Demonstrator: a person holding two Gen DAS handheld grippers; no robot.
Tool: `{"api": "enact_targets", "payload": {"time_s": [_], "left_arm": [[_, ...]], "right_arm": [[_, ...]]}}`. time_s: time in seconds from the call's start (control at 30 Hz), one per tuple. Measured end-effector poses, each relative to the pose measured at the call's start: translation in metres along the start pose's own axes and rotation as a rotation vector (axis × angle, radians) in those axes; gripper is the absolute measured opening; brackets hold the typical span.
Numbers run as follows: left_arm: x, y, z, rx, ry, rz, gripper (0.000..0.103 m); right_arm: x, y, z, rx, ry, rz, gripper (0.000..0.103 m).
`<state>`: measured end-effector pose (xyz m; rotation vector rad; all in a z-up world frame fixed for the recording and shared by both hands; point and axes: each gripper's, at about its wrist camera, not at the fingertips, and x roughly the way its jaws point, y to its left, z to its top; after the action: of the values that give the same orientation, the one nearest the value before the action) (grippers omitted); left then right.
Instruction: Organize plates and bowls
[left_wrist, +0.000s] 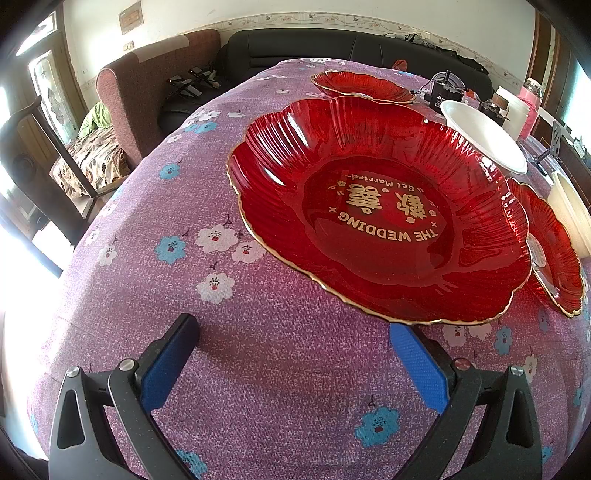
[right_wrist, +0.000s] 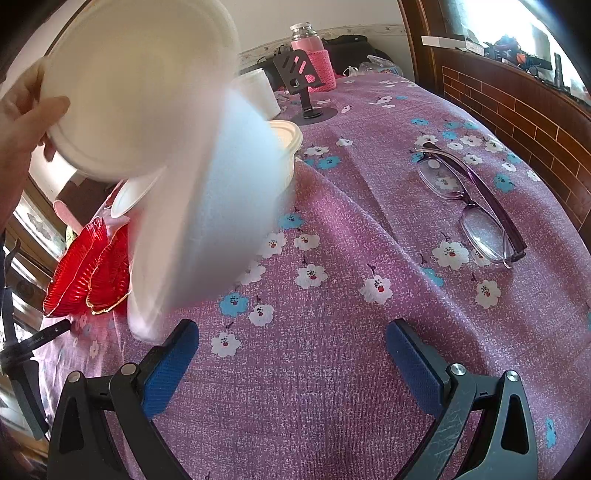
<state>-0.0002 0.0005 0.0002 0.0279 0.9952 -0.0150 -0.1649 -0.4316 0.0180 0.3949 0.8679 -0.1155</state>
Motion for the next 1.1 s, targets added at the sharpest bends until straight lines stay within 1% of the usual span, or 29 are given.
{"api": "enact_targets", "payload": {"time_s": [1.1], "left_arm": [[-0.0001,0.0001,0.0,0.0,0.0,0.0,0.103]], "right_arm": [[-0.0011,-0.0019,0.0007,0.0,-0.001,0.002,0.102]]}}
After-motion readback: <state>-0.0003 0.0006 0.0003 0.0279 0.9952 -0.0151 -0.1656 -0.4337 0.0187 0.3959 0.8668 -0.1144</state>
